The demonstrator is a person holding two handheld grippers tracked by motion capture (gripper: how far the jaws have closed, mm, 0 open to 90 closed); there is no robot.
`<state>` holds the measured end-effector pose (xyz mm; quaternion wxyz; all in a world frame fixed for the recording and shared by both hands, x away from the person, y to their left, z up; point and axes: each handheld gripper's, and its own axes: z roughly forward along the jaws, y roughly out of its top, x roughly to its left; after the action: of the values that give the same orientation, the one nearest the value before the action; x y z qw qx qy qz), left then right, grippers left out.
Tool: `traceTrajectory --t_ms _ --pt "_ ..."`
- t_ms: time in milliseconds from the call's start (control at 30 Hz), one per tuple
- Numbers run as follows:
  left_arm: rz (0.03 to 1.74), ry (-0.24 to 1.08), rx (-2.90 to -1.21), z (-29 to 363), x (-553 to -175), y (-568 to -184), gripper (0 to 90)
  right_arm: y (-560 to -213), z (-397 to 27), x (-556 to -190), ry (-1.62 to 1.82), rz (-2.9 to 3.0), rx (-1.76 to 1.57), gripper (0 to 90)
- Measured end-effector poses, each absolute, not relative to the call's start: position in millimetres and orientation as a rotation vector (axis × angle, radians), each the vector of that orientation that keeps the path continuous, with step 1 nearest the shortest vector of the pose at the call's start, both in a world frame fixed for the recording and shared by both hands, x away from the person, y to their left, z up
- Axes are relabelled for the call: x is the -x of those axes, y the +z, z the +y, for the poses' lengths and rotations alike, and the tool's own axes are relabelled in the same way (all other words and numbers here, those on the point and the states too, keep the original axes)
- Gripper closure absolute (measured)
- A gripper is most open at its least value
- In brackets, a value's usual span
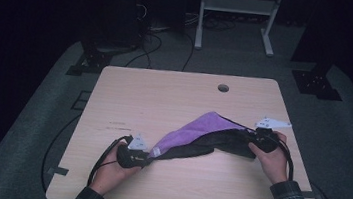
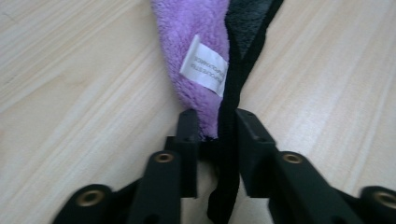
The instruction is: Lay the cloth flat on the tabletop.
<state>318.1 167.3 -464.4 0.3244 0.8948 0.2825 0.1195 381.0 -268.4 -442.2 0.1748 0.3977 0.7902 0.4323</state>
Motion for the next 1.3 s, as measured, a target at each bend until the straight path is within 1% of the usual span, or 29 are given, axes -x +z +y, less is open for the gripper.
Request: traceTrajectory --t_ms 167,333,433,600,933,1000,1300 --pt "0.810 0.271 -2.302 170.6 -321.5 -461.3 81.3 -440.6 -269.3 -380.2 1.231 2.233 -1.125 84.2" --pt "0.824 0.290 -2.214 178.4 -321.0 -448.8 84.2 -437.1 -271.6 -379.1 1.244 2.217 -1.127 84.4" --pt "0.821 0.320 -2.171 183.7 -322.0 -438.7 84.7 -432.5 -273.5 -377.7 1.256 2.202 -1.122 84.6" --pt "0.824 0.322 -2.105 189.6 -327.6 -425.6 84.8 -425.2 -278.4 -376.6 1.274 2.180 -1.128 84.7" --pt "0.823 0.408 -1.985 202.5 -345.6 -388.9 84.9 -392.1 -295.4 -376.4 1.356 2.058 -1.127 84.8" --pt "0.821 0.418 -1.975 203.7 -346.7 -385.0 84.9 -389.9 -295.9 -376.4 1.362 2.049 -1.124 84.8" --pt "0.788 0.489 -1.873 208.7 -357.4 -345.4 85.0 -364.4 -299.1 -379.2 1.424 1.970 -1.102 84.8"
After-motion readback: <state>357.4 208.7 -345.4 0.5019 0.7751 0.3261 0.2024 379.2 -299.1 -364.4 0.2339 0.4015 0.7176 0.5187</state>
